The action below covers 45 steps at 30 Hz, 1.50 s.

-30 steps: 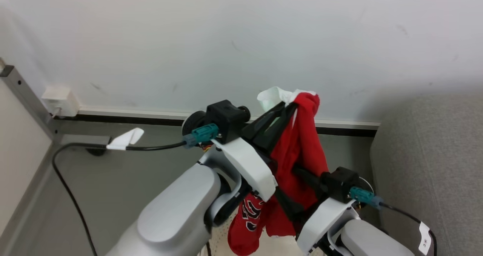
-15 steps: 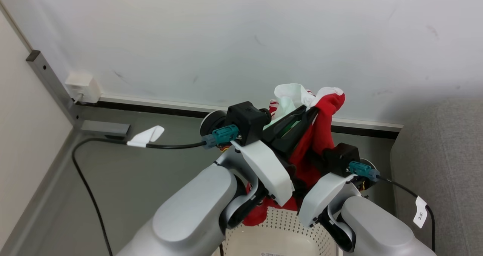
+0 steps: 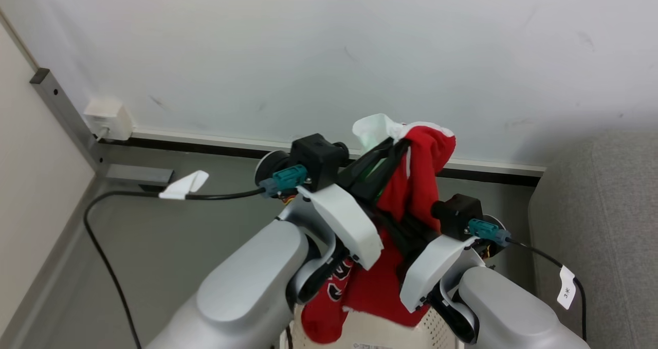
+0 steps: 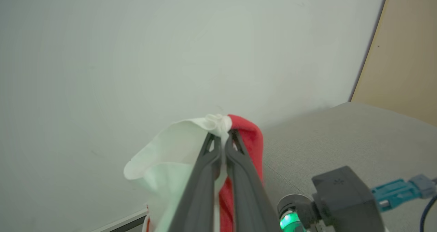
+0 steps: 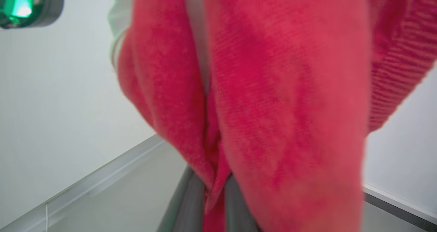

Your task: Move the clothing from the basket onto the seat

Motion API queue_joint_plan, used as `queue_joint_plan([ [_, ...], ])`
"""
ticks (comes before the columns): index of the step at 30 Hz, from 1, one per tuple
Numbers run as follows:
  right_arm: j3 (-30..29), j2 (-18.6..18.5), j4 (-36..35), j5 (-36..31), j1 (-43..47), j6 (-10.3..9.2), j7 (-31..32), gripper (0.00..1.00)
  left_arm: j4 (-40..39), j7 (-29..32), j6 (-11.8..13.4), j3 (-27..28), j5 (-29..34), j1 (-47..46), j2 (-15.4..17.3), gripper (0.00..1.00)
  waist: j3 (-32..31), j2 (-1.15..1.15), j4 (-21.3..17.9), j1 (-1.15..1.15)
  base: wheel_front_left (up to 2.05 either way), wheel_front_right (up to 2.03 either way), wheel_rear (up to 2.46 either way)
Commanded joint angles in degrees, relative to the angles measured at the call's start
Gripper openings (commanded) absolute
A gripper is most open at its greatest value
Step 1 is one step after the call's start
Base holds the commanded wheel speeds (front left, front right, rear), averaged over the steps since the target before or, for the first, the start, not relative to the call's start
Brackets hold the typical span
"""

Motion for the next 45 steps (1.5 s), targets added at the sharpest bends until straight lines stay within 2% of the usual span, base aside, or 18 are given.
queue_joint_plan([
  [1, 0.0, 0.1, -0.4, 0.3, 0.5, 0.13, 0.0, 0.0, 0.1, -0.8, 0.3, 0.2, -0.6, 0.0, 0.6, 0.0, 0.0, 0.0, -0.2, 0.0, 0.0, 0.0, 0.0],
  [8, -0.9, -2.4, -3.7, -0.5, 2.6, 0.13, 0.0, 0.0, 1.8, -1.9, 0.8, 1.3, -1.6, 2.4, 2.8, 0.0, -0.8, 0.0, -1.6, 0.0, 0.0, 0.0, 0.0],
  [17, -6.8, -5.8, -8.4, -4.7, 7.2, 0.12, 0.0, 0.0, 1.7, -2.7, 1.5, 1.4, -2.4, 7.0, 5.0, 0.0, -2.3, 0.0, -2.8, 0.0, 0.0, 0.0, 0.0],
  [18, -7.4, -6.1, -8.9, -5.4, 7.5, 0.12, 0.0, 0.0, 1.4, -2.8, 1.5, 1.4, -2.6, 7.4, 5.0, 0.36, -2.5, 0.0, -3.0, 0.0, 0.0, 0.0, 0.0],
  [19, -7.8, -6.3, -9.5, -6.0, 8.0, 0.12, 0.0, 0.0, 1.2, -2.9, 1.6, 1.3, -2.8, 7.9, 5.1, 0.81, -2.6, 0.0, -3.2, 0.0, 0.0, 0.0, 0.0],
  [20, -8.3, -6.6, -10.0, -6.6, 8.3, 0.13, 0.0, 0.0, 0.9, -3.0, 1.8, 1.2, -2.8, 8.2, 5.3, 1.0, -2.7, 0.0, -3.4, 0.0, 0.0, 0.0, 0.0],
  [32, -14.3, -11.7, -16.4, -14.0, 10.2, 0.1, 0.0, 0.0, -3.3, -5.1, 2.7, 0.3, -1.9, 12.7, 7.2, 1.0, -3.1, 0.0, -8.6, 0.0, 0.0, 0.0, 0.0],
  [45, -23.5, -17.2, -23.7, -18.3, 9.5, 0.09, 0.0, 0.0, -5.3, -7.6, 3.4, 0.0, -0.4, 14.4, 8.2, 1.0, -1.7, 0.0, -18.7, 0.0, 0.0, 0.0, 0.0],
])
